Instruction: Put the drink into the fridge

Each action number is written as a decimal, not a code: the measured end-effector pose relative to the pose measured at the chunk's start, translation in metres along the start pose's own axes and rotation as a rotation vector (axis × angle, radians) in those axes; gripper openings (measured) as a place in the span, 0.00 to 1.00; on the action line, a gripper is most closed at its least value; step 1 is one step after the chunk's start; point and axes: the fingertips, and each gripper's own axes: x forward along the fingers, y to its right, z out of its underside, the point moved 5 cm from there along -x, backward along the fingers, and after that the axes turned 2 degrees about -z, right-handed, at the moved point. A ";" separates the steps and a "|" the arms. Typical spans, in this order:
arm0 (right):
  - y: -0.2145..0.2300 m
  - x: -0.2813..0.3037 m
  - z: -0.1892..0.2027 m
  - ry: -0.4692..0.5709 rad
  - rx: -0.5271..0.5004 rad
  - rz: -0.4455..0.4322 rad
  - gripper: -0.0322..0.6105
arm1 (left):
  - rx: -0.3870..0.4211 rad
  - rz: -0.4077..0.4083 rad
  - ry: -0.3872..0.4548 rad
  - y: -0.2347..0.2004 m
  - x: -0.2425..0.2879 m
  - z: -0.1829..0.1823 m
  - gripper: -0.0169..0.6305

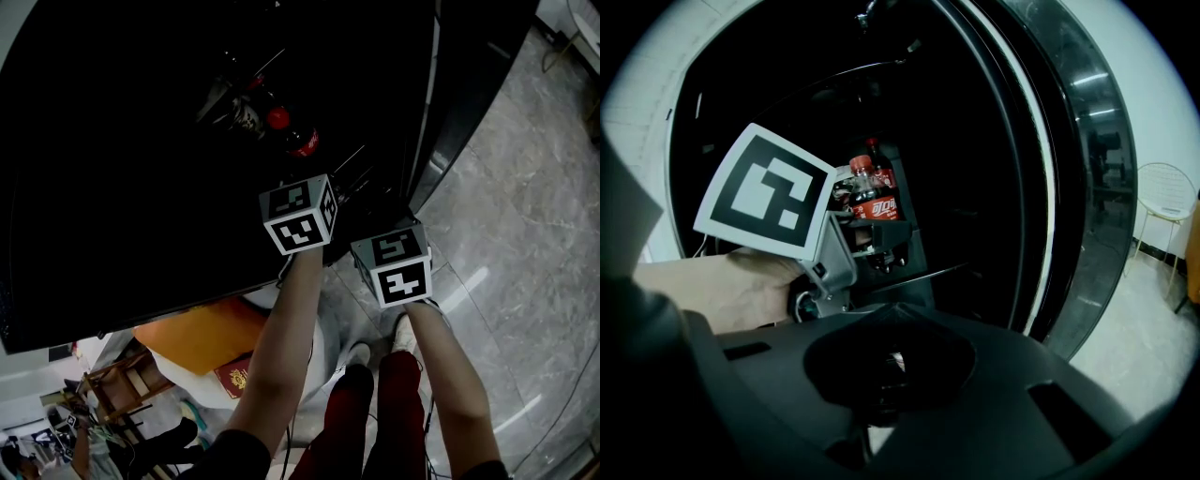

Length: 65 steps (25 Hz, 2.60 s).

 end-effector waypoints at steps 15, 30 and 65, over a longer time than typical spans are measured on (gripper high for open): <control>0.001 -0.010 0.010 -0.008 0.025 0.003 0.08 | -0.033 -0.022 0.007 0.002 -0.006 0.001 0.51; -0.001 -0.024 0.010 0.000 0.027 0.030 0.08 | -0.043 0.015 0.001 0.003 -0.035 0.015 0.53; -0.068 -0.089 0.004 0.097 0.030 0.099 0.08 | -0.130 0.196 0.049 0.000 -0.170 0.014 0.04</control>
